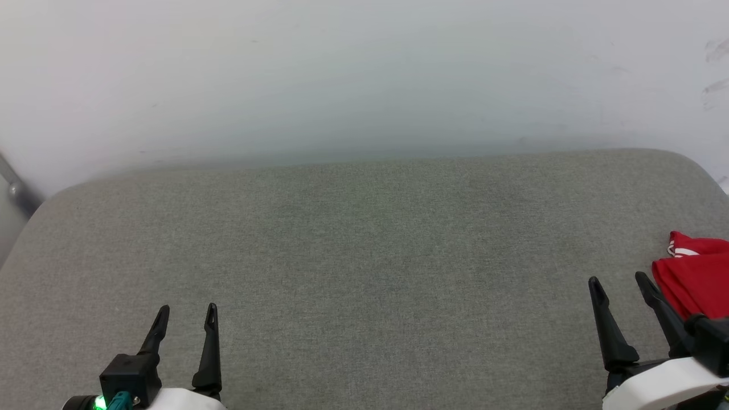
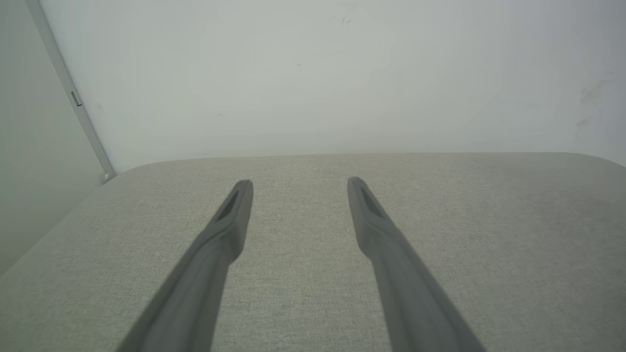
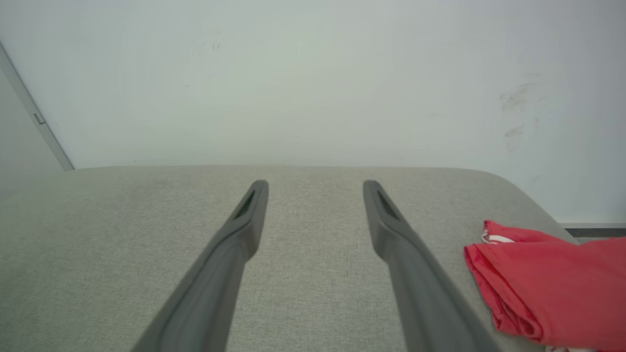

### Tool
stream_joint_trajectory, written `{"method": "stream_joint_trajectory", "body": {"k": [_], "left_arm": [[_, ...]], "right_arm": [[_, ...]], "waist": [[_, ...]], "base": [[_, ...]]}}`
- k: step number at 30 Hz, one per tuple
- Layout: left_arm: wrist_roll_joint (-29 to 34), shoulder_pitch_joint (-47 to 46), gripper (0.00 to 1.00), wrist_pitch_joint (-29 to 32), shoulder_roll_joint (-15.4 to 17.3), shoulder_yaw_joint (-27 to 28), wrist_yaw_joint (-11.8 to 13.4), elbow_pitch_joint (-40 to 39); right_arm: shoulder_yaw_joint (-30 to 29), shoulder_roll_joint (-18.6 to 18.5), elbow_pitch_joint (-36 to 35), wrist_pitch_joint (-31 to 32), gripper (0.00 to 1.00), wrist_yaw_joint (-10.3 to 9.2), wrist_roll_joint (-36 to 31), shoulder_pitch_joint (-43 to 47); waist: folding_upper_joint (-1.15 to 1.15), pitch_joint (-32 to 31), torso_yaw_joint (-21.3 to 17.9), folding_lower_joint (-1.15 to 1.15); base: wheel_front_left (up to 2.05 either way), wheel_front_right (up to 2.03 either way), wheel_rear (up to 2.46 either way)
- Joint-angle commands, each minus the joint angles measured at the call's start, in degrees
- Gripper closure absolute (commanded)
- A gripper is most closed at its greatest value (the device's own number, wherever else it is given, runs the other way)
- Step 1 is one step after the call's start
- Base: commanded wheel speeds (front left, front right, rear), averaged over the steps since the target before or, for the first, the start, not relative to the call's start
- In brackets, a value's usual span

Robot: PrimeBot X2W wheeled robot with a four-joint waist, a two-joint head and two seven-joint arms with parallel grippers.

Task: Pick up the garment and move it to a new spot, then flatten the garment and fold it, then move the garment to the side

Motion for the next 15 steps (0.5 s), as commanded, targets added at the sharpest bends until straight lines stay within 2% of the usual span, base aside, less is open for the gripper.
{"method": "stream_joint_trajectory", "body": {"k": [1, 13, 14, 15], "left_arm": [[-0.2, -0.5, 0.00, -0.4, 0.0, 0.1, -0.1, 0.2], [-0.2, -1.0, 0.00, -0.5, -0.2, 0.1, 0.1, 0.5], [0.0, -0.2, 1.00, -0.1, -0.3, 0.1, -0.1, 0.5], [-0.1, 0.1, 1.00, -0.1, -0.6, -0.1, -0.2, 0.8]], "right_arm": [[0.1, 0.3, -0.2, 0.0, 0.00, -0.05, -0.4, 0.0], [0.3, 0.6, 0.3, -0.4, 0.00, -0.05, -0.3, -0.1], [0.3, 0.2, 0.6, -0.3, 1.00, 0.01, -0.1, 0.0], [0.4, 0.3, 1.1, -0.3, 1.00, 0.01, 0.0, 0.1]], "waist": [[0.00, 0.0, -0.1, 0.01], [0.00, 0.1, 0.3, 0.01], [0.00, 0.1, 0.2, 0.01], [0.00, 0.1, 0.2, 0.01]], "base": [[0.00, 0.00, 0.00], [0.00, 0.00, 0.00], [0.00, 0.00, 0.00], [0.00, 0.00, 0.00]]}}
